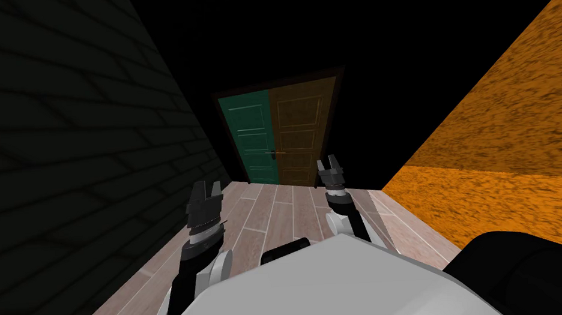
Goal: Pull the door open
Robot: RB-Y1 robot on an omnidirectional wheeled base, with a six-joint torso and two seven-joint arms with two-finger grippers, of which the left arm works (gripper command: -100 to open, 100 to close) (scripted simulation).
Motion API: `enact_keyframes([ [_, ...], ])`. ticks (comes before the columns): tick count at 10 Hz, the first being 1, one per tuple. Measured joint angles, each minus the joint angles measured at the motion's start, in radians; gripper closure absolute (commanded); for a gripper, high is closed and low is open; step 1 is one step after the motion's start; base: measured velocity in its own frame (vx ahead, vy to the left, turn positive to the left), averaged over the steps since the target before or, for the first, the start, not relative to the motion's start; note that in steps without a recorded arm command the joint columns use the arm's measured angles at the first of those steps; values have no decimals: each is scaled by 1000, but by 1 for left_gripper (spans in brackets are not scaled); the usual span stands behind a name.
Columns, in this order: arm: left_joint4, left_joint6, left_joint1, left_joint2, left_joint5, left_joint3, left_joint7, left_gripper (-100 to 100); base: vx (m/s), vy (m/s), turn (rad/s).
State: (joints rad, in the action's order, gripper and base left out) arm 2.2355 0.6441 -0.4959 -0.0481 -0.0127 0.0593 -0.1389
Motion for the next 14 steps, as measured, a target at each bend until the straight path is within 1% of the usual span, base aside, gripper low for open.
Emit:
enact_keyframes([
  [3, -59, -9, 30, -19, 8, 0, 17, -100, 135, -23, -67],
  [4, -82, -14, 41, -29, 13, -4, 26, -100, 117, -6, -56],
  [5, -101, -16, 50, -34, 15, -4, 32, -100, 112, -6, -86],
  [6, -121, -19, 59, -44, 20, -7, 41, -100, 111, -12, -76],
  [7, -139, -25, 70, -49, 23, -7, 47, -100, 98, -13, -54],
  [8, -156, -26, 74, -56, 26, -7, 54, -100, 85, -19, -66],
  [9, -182, -22, 85, -61, 28, -9, 59, -100, 95, -2, -118],
  [10, -205, -27, 98, -69, 32, -9, 66, -100, 121, -4, -85],
  [11, -223, -37, 110, -77, 36, -11, 75, -100, 117, -10, -63],
  [13, -272, -39, 132, -89, 42, -12, 88, -100, 113, -8, -103],
  [14, -294, -47, 142, -99, 46, -13, 97, -100, 147, 13, -92],
])
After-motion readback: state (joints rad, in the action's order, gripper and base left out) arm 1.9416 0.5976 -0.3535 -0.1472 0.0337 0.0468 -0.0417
